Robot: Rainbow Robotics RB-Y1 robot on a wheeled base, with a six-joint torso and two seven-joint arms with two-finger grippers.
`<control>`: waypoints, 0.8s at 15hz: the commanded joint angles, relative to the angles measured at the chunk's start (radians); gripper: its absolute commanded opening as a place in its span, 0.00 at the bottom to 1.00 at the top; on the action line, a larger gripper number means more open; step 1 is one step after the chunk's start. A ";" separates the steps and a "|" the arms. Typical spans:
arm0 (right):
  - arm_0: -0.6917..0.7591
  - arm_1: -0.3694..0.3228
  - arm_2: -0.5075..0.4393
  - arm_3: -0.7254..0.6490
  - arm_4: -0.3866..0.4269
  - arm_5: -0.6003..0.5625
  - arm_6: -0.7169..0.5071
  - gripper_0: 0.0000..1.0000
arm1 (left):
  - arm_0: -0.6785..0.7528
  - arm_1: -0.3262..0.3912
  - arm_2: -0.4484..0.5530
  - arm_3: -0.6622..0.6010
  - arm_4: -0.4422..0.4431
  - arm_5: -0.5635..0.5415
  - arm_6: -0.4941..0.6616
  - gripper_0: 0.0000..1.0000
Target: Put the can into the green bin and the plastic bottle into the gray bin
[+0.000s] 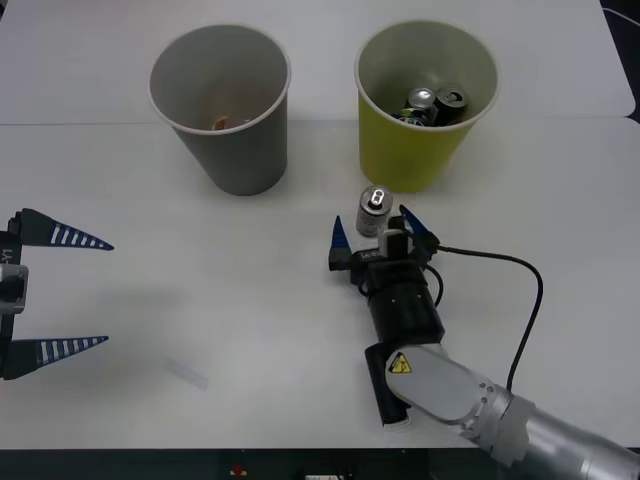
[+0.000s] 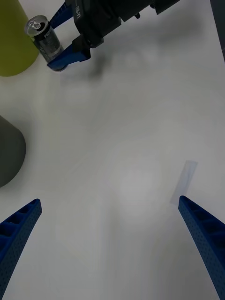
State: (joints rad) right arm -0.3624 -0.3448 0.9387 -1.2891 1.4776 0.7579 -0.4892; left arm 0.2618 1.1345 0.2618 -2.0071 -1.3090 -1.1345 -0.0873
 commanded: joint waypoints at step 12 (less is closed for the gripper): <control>-0.049 -0.003 -0.003 0.027 -0.037 -0.020 0.023 0.19 | 0.000 0.000 0.000 0.000 0.000 0.000 0.000 1.00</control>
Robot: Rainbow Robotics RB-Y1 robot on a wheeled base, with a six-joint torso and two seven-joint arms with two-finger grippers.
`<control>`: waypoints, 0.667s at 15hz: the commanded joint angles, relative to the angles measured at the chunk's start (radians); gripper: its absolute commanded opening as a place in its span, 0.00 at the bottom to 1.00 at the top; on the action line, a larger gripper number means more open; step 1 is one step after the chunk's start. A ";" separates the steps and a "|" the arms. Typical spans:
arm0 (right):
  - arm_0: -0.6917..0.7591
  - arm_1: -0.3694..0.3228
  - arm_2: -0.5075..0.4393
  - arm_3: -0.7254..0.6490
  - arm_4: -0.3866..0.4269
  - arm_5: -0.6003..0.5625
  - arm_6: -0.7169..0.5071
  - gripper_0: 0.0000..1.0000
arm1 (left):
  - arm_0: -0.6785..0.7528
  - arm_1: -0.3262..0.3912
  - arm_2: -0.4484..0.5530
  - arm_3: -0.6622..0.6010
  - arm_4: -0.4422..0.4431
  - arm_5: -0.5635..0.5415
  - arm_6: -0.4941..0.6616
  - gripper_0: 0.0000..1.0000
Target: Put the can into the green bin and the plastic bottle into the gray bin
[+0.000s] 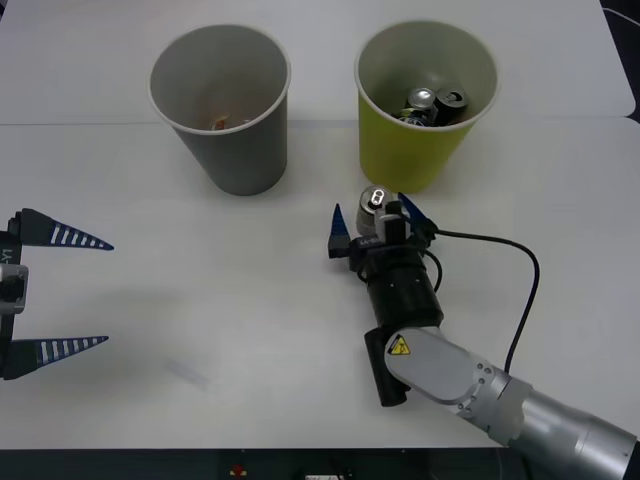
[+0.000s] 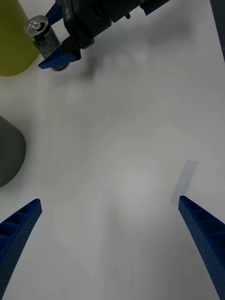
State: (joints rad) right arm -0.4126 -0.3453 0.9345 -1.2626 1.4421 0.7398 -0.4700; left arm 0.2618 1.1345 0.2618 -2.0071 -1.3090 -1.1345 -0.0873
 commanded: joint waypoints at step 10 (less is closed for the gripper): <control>0.002 -0.021 0.001 -0.004 0.014 -0.010 0.019 0.00 | 0.000 0.000 0.000 0.000 0.000 0.000 0.000 1.00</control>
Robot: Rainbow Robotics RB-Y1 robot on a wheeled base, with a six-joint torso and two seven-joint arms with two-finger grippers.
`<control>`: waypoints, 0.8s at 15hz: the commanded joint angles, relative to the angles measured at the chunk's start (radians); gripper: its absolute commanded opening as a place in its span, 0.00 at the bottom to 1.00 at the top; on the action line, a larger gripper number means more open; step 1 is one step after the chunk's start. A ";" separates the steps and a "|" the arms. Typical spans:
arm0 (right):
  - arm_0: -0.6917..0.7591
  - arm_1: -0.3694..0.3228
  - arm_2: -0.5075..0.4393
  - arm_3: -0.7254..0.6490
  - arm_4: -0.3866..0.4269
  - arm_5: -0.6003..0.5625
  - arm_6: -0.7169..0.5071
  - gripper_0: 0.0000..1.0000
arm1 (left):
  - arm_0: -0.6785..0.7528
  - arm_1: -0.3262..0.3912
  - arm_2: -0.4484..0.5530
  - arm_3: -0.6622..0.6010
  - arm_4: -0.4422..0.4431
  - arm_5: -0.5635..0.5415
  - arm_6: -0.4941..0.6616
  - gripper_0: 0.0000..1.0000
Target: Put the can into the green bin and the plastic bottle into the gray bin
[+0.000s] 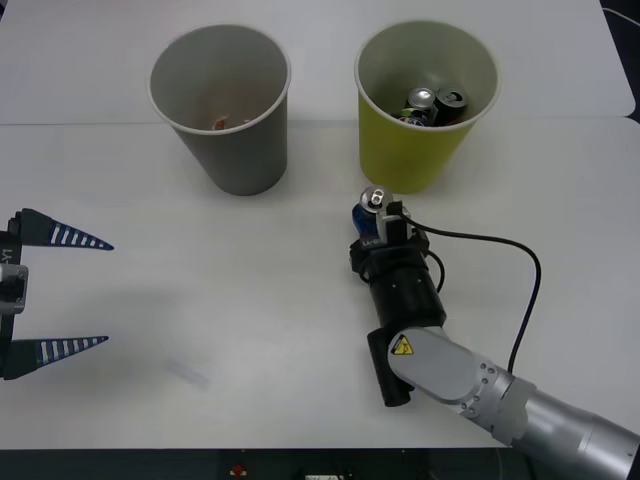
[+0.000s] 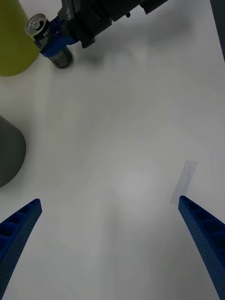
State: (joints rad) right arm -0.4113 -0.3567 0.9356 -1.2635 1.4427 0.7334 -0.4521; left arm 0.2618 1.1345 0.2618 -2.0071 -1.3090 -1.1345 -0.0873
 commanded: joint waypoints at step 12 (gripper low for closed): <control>0.227 -0.289 -0.362 -0.448 0.179 -0.790 0.007 0.00 | 0.000 0.000 0.000 0.000 0.000 0.000 0.000 1.00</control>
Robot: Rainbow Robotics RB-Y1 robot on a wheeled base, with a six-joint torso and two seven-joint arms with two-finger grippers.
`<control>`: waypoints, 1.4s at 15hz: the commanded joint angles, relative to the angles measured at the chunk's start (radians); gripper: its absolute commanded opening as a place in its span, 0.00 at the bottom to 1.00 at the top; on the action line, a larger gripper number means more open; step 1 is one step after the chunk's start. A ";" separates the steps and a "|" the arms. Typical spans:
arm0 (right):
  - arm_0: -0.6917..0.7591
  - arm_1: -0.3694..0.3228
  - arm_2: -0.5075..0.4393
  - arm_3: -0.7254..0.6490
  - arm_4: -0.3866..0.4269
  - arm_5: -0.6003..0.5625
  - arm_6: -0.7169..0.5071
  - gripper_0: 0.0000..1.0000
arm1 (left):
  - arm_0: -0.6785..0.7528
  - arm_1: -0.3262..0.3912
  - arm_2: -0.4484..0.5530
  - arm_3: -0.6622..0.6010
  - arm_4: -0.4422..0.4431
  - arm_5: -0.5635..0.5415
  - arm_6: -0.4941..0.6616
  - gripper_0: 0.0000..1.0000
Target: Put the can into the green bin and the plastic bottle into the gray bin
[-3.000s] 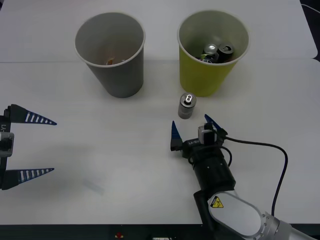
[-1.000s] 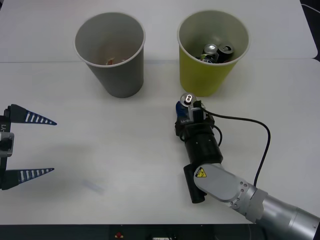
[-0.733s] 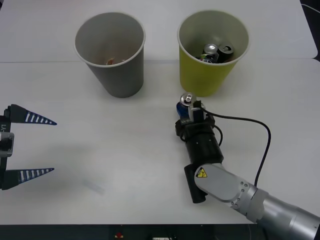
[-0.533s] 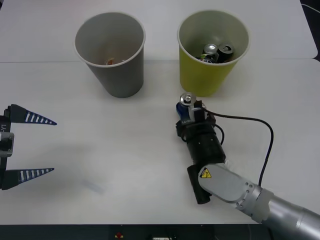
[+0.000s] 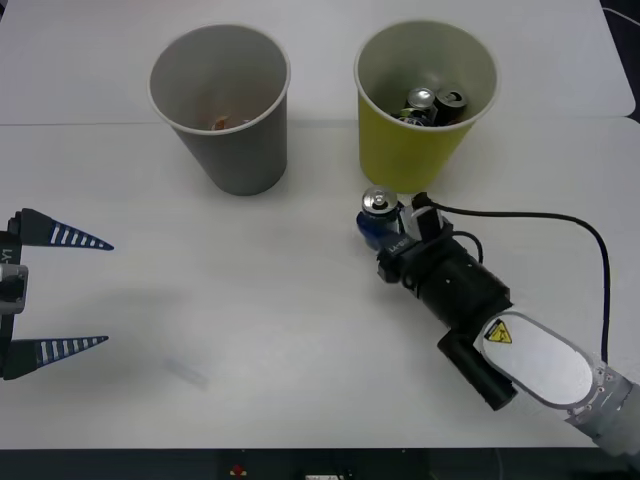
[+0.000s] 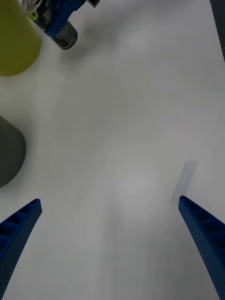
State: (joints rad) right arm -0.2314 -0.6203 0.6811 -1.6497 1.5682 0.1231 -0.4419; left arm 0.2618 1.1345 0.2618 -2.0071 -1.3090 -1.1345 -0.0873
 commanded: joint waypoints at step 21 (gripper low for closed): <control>0.158 -0.032 -0.956 -0.691 0.335 -1.367 -0.816 0.00 | 0.000 0.000 0.000 0.000 0.000 0.000 0.000 1.00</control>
State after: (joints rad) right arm -0.0518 -0.6507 -0.2594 -2.3332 1.8991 -1.2143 -1.2173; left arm 0.2618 1.1345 0.2618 -2.0071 -1.3090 -1.1345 -0.0873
